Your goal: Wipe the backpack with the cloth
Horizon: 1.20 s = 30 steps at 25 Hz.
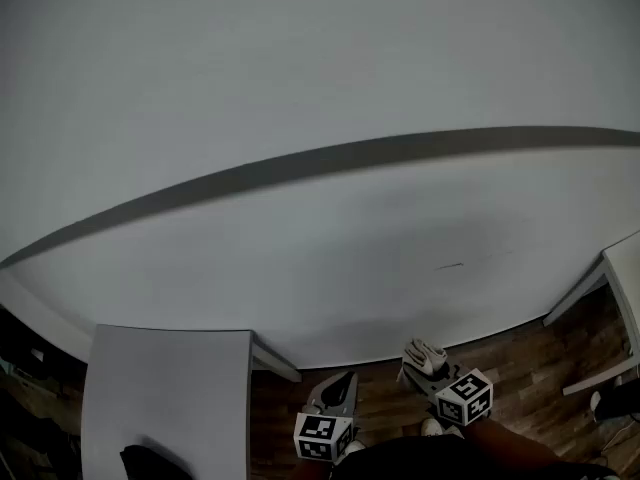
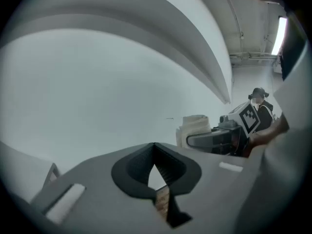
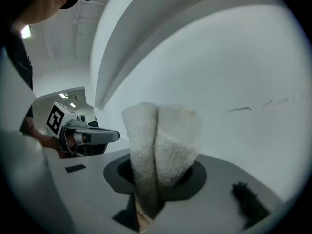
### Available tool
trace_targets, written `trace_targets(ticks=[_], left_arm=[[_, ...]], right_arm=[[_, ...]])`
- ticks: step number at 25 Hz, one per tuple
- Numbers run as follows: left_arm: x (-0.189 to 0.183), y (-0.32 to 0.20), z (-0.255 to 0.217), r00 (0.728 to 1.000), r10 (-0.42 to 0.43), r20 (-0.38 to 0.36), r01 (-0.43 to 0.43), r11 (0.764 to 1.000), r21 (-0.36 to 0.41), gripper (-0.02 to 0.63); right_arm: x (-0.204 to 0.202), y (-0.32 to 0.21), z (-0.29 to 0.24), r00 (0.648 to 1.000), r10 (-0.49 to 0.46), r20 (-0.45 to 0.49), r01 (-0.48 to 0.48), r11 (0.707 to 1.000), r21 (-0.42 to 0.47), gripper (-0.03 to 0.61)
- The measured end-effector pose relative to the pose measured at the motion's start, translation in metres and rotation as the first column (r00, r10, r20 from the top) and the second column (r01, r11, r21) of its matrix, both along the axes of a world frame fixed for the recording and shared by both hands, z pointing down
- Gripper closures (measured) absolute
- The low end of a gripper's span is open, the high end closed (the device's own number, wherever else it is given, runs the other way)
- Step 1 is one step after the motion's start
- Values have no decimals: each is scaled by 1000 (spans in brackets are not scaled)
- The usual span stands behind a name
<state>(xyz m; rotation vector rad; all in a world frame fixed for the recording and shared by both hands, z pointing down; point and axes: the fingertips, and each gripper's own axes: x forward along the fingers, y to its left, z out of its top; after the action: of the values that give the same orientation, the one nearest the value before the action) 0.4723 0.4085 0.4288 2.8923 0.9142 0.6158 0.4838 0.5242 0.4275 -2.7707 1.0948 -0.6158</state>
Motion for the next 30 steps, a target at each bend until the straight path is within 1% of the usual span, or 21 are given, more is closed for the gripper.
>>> trace_targets(ticks=[3,6,16,30], left_arm=[[1,-2,-1,1000,-4,1,4,1000,-10,607],[0,-7,2,1000,-1,-1,1,1000,0,607],[-11,-30,-4,1000,-23,0,23,1000,-10,607],[-36,-68,-1,999,-43,-1,43,999,-16,607]], right_arm=[[0,-3,1,1000,-1,2,1,1000,1,479],[-1,-8,2,1000,-4,-1,4,1000,1,479],[-11,-31,0,1000,-20,-5,20,1000,2,480],[-35,-68,6,999,-36,-3,36,999,1,479]])
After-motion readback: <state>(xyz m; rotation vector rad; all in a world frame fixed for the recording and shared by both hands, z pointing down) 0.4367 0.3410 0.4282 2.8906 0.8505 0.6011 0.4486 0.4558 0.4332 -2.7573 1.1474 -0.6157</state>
